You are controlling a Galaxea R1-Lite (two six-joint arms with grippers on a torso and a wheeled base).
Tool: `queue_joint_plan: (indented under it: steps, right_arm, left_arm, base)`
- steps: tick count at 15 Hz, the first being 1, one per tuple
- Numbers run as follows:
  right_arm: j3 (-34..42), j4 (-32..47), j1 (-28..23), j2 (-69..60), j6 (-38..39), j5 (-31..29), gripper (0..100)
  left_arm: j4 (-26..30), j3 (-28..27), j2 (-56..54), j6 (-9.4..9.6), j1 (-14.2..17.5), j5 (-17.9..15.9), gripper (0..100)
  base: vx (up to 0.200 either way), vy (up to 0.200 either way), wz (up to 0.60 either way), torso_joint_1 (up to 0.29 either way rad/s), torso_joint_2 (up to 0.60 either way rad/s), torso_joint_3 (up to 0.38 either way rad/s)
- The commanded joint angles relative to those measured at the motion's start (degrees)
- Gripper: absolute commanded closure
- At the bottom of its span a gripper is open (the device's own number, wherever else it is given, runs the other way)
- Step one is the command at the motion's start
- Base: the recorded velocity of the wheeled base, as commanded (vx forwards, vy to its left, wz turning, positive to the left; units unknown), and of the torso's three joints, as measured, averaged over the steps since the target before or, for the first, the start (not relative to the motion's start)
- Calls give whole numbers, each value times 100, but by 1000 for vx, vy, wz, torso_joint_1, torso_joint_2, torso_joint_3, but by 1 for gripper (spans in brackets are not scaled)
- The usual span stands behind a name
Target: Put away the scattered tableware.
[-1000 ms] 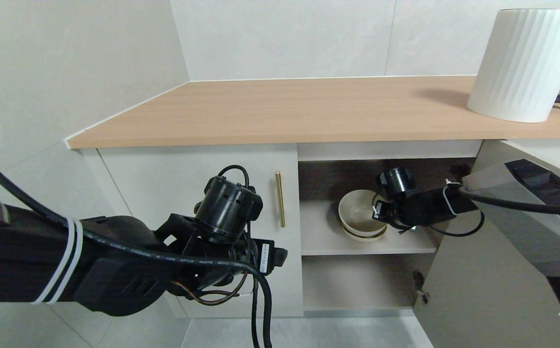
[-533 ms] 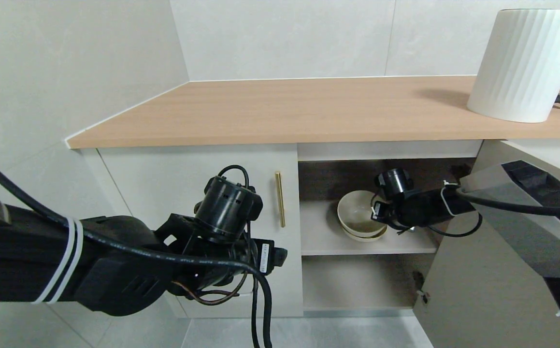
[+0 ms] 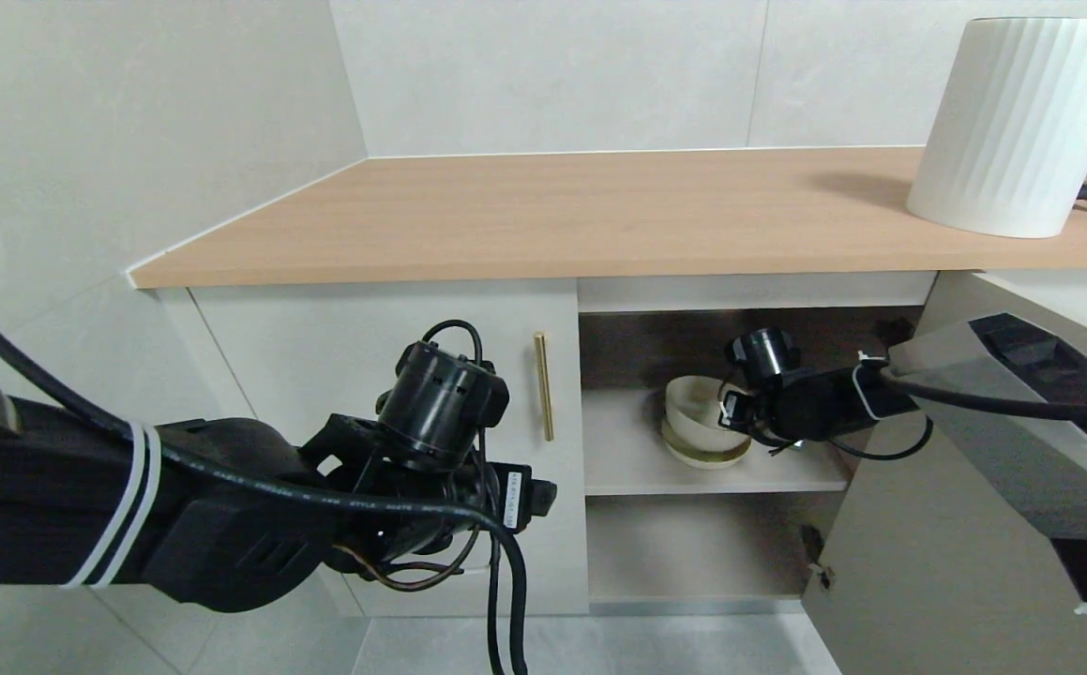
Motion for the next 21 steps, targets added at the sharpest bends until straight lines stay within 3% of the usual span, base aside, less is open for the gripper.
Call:
queue_joint_plan:
  steps: [1,4,8,14,16,19,21]
  right_arm:
    - [9,-2,3,-11,3,3,0]
    - [167,7,99,-204,12,3,0]
    - [1266,68,416,-1136,-6,39,0]
    - [3779,-143,838,-3421,-472,311,0]
    - [4984,-670,855,-4107,-990,610,0]
    - [5625,-934,864,-4581,-1069,663,0]
    - [6135,-934,864,-5328,-1087,1058,0]
  left_arm:
    - [-2,2,5,-3,4,2,0]
    - [-2,2,14,-3,48,2,0]
    - [16,-6,-39,6,110,2,0]
    - [33,644,-970,50,154,37,0]
    - [24,952,-1164,50,154,46,0]
    - [33,1180,-1463,15,180,-7,0]
    - [323,1373,-2051,41,189,-280,0]
  base:
    - [0,0,0,0,0,0]
    - [0,0,0,0,0,0]
    - [0,0,0,0,0,0]
    - [0,0,0,0,0,0]
    - [0,0,0,0,0,0]
    - [0,0,0,0,0,0]
    - [0,0,0,0,0,0]
